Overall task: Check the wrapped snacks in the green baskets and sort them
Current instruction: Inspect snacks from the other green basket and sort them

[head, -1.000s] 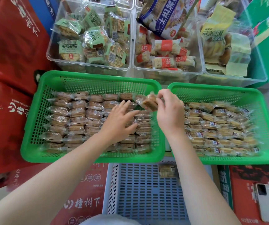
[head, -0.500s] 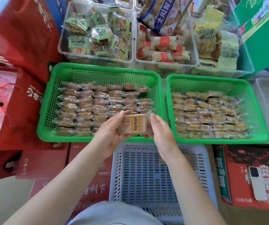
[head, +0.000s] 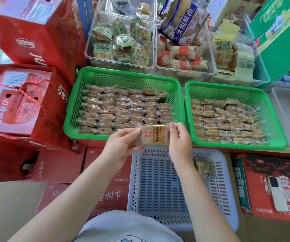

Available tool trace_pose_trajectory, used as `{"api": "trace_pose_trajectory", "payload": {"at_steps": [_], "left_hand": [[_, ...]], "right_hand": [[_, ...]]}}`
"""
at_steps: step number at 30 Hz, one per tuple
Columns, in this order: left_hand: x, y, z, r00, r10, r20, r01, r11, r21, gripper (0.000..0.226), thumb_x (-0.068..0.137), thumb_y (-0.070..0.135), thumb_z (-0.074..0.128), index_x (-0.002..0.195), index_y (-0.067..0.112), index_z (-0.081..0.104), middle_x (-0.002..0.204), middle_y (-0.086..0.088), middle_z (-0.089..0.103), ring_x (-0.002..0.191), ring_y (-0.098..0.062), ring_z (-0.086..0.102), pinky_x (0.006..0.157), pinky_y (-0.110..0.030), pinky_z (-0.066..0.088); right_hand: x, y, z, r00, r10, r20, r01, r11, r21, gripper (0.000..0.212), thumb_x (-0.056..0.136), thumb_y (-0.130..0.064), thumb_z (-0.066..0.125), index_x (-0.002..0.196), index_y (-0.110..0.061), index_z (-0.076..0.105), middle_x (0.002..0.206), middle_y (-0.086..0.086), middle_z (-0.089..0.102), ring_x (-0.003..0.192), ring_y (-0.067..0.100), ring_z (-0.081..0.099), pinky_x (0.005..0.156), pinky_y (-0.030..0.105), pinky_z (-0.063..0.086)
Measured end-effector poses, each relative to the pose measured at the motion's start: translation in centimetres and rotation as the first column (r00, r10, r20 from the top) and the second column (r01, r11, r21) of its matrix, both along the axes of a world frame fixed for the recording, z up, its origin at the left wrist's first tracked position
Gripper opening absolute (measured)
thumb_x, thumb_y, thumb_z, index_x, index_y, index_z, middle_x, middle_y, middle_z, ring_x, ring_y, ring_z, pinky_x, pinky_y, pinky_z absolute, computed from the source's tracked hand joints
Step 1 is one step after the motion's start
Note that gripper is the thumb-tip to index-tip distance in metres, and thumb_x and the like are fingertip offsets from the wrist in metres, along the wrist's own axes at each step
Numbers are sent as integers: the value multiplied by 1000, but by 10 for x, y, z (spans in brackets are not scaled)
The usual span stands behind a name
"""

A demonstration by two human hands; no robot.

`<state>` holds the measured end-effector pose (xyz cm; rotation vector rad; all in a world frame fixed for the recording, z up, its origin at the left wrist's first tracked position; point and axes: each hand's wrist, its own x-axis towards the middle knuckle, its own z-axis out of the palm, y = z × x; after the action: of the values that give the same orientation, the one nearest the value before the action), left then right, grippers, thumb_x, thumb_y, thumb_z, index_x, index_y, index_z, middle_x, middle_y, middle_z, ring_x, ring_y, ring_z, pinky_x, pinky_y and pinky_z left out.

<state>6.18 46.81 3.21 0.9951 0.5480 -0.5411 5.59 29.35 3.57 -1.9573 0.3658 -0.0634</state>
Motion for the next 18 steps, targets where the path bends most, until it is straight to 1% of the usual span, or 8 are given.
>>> {"api": "trace_pose_trajectory", "payload": {"at_steps": [3,6,8,10,12,15,17,18], "left_hand": [[-3,6,2,999,-42,24,42,999,-9,19,84,19,75,97,6,68,103,-18,75,86,-24,73,72,-32,63],[-7,10,5,998,-60,36,63,994,-94,18,76,19,77,88,9,68,97,-15,74,80,-23,72,72,-31,62],[-7,12,5,998,-51,30,54,992,-116,19,77,18,76,89,9,66,96,-14,74,79,-21,72,66,-29,63],[-7,15,2,999,-40,12,40,995,-88,19,80,18,73,93,7,62,100,-16,75,82,-21,72,63,-28,61],[-6,18,-3,999,-36,-21,35,999,-34,12,91,14,68,96,6,60,105,-18,75,86,-23,73,67,-31,60],[-6,16,-12,995,15,-96,-19,999,-45,4,100,9,59,100,5,58,94,-15,77,78,-20,73,63,-29,60],[-4,13,-13,991,34,-131,-43,997,-66,7,101,9,58,105,4,59,88,-10,77,71,-15,73,60,-27,60],[-2,11,-14,989,40,-140,-52,995,-81,9,101,10,58,108,4,60,89,-10,77,71,-15,72,61,-27,60]], "right_hand": [[-1,0,-4,985,-76,-154,102,980,172,35,102,-43,50,80,-17,57,67,2,52,59,11,46,55,26,39],[-3,3,-4,961,-69,-268,179,894,411,28,98,-45,55,87,-21,62,68,-6,62,54,7,55,43,21,40],[-6,7,-1,963,-59,-264,184,859,477,26,99,-42,55,89,-19,61,68,-7,64,52,4,55,40,18,38],[-7,12,2,968,-68,-241,183,849,496,26,101,-37,53,86,-17,60,65,-7,64,50,5,55,39,18,38],[-6,18,5,977,-68,-202,159,862,482,27,101,-35,54,82,-18,59,69,-2,66,56,11,60,46,21,43],[-2,27,2,987,-55,-149,114,896,429,29,99,-41,60,77,-22,62,81,8,69,74,25,62,62,34,47],[1,31,2,988,-53,-144,107,911,398,31,93,-51,62,75,-26,63,83,13,64,74,27,57,64,39,44],[3,31,3,986,-62,-155,119,912,392,32,92,-53,61,77,-26,63,82,13,63,72,26,55,62,38,43]]}}
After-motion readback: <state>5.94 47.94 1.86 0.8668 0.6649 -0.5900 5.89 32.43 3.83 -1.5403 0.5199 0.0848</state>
